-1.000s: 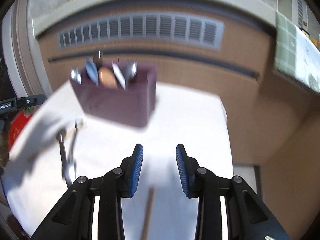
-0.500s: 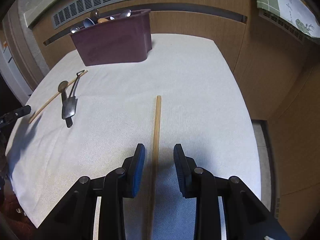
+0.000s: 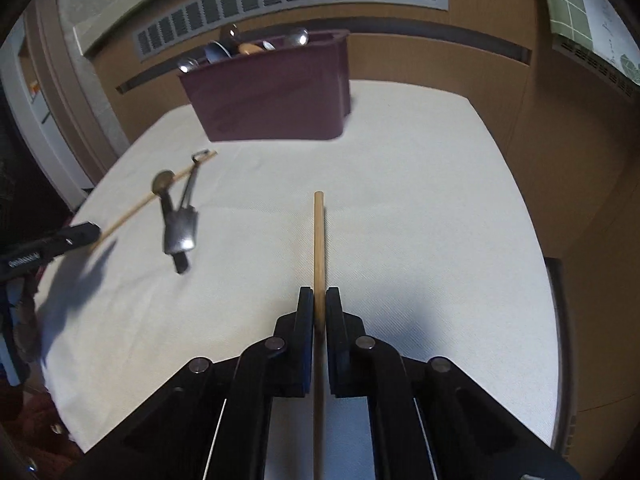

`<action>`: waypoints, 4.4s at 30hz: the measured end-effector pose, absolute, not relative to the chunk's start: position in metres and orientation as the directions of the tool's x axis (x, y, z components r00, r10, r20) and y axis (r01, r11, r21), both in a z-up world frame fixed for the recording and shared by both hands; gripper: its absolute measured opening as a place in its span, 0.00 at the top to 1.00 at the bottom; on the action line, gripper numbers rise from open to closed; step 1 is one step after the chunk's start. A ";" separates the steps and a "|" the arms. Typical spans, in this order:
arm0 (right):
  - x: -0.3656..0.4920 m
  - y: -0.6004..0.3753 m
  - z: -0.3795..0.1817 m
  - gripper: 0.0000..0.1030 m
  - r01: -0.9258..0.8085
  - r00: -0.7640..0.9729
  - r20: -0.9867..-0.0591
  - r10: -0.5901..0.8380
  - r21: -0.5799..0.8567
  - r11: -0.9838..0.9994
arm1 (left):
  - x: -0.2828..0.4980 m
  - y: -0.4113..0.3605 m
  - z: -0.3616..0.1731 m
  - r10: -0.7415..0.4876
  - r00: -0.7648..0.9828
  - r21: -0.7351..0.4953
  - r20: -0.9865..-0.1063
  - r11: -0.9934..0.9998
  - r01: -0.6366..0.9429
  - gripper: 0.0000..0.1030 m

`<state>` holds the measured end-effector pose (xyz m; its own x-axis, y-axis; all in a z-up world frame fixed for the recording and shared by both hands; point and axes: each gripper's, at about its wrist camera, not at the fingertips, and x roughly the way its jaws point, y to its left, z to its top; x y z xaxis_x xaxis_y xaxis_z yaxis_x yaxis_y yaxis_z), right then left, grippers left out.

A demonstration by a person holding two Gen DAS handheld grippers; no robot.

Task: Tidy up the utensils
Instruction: 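Close the right gripper on a thin wooden chopstick on the table, then grasp the metal shovel-shaped utensil by its handle with the left gripper while the right gripper holds the chopstick, then carry the chopstick and shovel over the maroon caddy and open both grippers to drop them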

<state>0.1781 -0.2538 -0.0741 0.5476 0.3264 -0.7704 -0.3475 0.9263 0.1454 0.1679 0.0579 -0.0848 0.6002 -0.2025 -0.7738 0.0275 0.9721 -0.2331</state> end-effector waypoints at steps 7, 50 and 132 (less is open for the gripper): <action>0.177 -0.249 -0.066 0.95 -0.363 0.561 -0.752 0.345 0.151 0.919 | 0.189 0.054 -0.093 -0.225 0.538 -0.239 -0.813 0.970 0.044 0.54; 0.183 -0.281 -0.091 0.94 -0.292 0.569 -0.747 0.345 0.209 0.933 | 0.242 -0.088 -0.083 -0.250 0.470 -0.096 -0.846 0.940 0.328 0.61; 0.169 -0.262 0.000 0.95 -0.330 0.718 -0.605 0.345 0.141 0.933 | 0.196 -0.017 0.014 -0.388 0.719 -0.345 -0.576 0.913 0.216 0.99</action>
